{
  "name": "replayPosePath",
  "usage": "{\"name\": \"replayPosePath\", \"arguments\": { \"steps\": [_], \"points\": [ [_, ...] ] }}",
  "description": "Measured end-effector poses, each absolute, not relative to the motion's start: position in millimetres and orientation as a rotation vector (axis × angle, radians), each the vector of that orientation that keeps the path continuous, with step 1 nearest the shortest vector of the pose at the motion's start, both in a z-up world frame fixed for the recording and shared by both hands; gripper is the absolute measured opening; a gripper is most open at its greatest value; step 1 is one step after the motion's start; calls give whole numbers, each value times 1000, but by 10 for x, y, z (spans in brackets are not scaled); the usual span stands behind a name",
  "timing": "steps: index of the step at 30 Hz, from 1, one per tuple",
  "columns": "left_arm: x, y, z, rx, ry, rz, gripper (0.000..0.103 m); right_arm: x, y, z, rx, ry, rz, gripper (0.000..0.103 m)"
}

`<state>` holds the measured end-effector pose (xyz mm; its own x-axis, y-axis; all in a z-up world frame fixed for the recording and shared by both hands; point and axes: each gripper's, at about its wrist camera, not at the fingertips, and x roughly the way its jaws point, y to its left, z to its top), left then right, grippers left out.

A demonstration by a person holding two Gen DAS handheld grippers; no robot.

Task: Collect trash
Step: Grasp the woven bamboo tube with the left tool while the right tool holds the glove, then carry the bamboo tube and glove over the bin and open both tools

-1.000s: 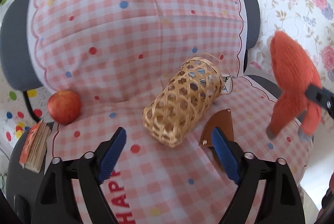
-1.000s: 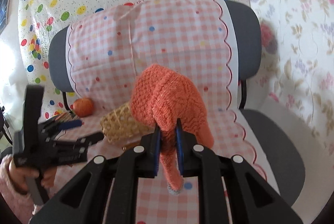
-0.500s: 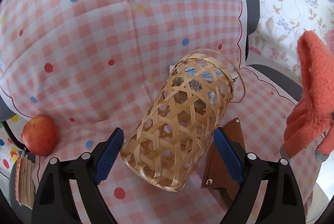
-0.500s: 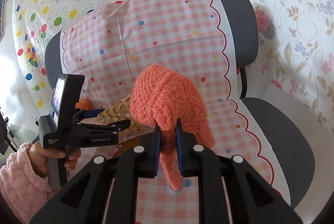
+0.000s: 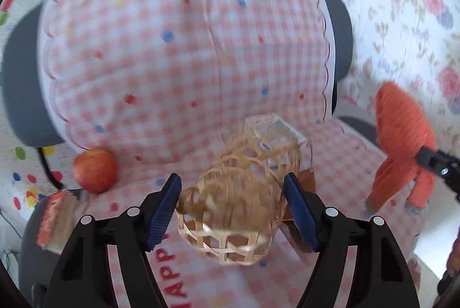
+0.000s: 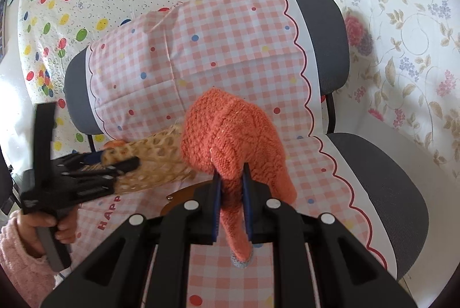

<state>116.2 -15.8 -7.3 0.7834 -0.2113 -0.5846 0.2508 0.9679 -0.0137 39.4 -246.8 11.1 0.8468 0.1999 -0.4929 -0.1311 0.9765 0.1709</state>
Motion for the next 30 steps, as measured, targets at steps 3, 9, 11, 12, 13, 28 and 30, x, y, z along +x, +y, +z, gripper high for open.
{"name": "replayPosePath", "arguments": {
  "steps": [3, 9, 11, 12, 13, 28, 30],
  "points": [
    [950, -33, 62, 46, 575, -218, 62, 309, -2438, 146, 124, 519, 168, 13],
    [823, 143, -66, -16, 637, -221, 63, 179, -2384, 134, 126, 536, 173, 13],
    [780, 133, -185, -14, 683, -228, 65, 113, -2371, 140, 126, 535, 177, 13],
    [738, 121, -232, -7, 694, -231, 72, 86, -2367, 140, 127, 536, 178, 13],
    [703, 98, -271, 1, 700, -240, 78, 55, -2365, 137, 126, 537, 177, 13],
    [1005, -82, -401, 92, 797, -167, 89, -37, -2349, 38, 128, 570, 181, 13],
    [901, -10, -391, 63, 796, -218, 89, -44, -2362, 25, 127, 574, 181, 13]
  ]
}}
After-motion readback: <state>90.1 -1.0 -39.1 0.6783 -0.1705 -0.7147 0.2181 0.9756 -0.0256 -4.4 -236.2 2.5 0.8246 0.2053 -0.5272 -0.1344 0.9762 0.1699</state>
